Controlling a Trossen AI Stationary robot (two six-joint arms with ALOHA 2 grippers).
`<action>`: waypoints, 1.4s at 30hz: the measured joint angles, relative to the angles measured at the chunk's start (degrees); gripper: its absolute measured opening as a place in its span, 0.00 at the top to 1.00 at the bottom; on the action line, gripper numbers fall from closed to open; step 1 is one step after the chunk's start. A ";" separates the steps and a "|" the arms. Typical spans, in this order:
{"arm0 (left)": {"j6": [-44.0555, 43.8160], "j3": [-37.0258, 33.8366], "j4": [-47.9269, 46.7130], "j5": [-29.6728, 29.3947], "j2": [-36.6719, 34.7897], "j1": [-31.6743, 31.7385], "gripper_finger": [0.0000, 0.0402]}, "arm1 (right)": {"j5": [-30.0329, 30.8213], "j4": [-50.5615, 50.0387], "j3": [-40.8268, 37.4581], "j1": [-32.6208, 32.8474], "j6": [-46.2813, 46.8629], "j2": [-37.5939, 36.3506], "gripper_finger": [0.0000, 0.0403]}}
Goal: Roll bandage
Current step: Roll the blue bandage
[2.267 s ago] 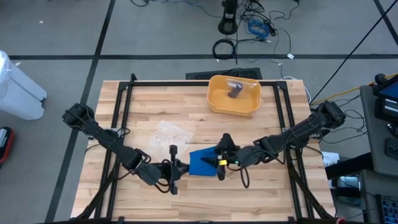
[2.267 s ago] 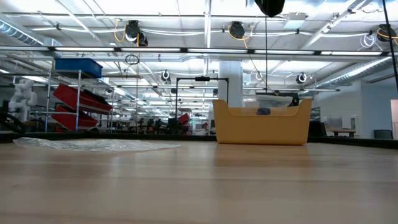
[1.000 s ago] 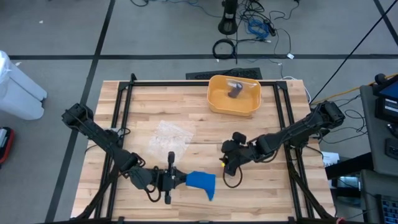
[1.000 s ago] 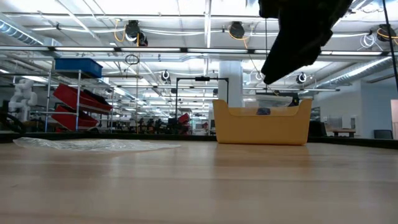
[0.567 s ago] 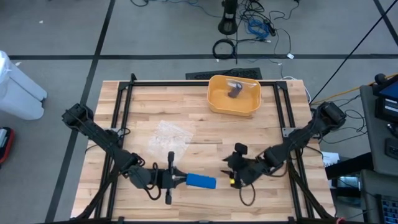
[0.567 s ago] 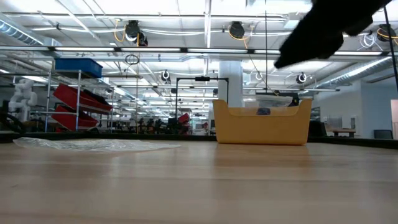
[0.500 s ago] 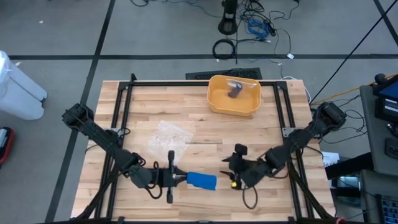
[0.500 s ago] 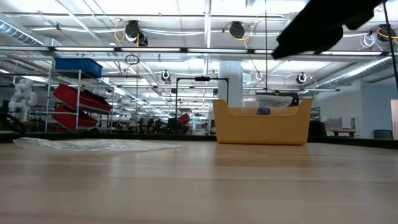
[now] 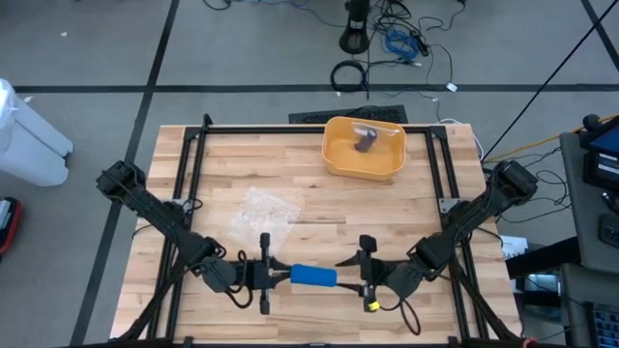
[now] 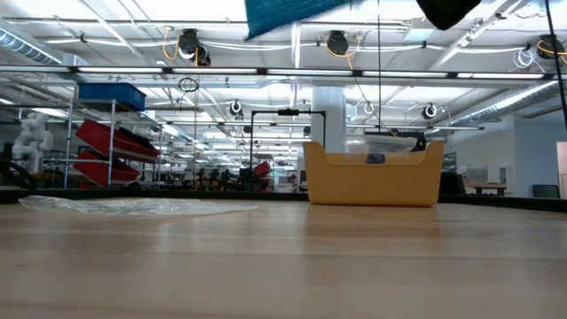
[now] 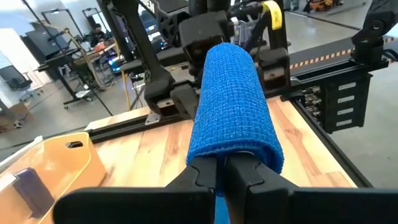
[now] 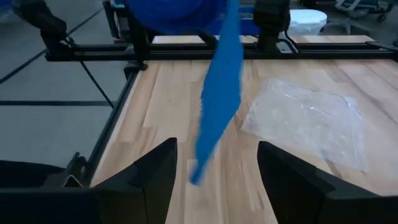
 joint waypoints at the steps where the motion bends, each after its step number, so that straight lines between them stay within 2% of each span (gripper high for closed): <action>1: -0.18 0.00 -0.06 0.00 0.00 0.02 0.98 | 0.01 0.91 0.00 -0.13 -0.34 0.74 0.48; 6: -0.68 0.00 -0.06 -0.97 -0.01 0.02 0.98 | 0.07 8.88 0.00 -0.94 -2.85 4.92 0.48; 9: -0.73 0.00 -0.05 -2.10 -0.01 0.02 0.98 | 0.16 13.56 0.00 -1.48 -4.50 7.41 0.52; 12: -0.73 0.00 0.13 -3.25 0.01 0.00 0.98 | 0.18 15.79 0.00 -2.16 -4.61 9.40 0.65; 15: -0.76 0.00 0.49 -4.30 -0.01 0.02 0.98 | 0.23 16.98 0.00 -2.79 -4.70 11.01 0.87; 17: -0.76 0.00 0.51 -4.52 -0.01 0.02 0.98 | 0.34 19.04 0.00 -2.95 -6.19 12.09 0.96; 23: -0.71 0.00 0.41 -7.43 0.01 0.00 0.98 | -0.24 24.39 0.00 -2.93 -8.80 13.95 1.00; 28: -0.18 0.00 -0.36 -11.22 0.00 -0.49 0.98 | -5.65 24.35 0.00 -2.07 -7.39 13.95 1.00; 32: 3.93 0.00 -1.94 -11.09 -0.01 -0.50 0.98 | -6.07 24.59 0.22 -0.82 -7.00 13.95 1.00; 34: 5.35 0.00 -3.90 -11.11 -0.01 -0.48 0.98 | -8.19 24.53 0.85 -0.45 -7.00 13.68 1.00; 37: 5.36 0.00 -4.80 -11.13 0.01 -0.35 0.98 | -12.22 24.75 2.84 -0.40 -7.10 13.59 1.00; 42: 5.36 0.00 -5.57 -11.13 0.01 0.02 0.98 | -13.84 24.61 6.27 -0.53 -9.45 13.55 1.00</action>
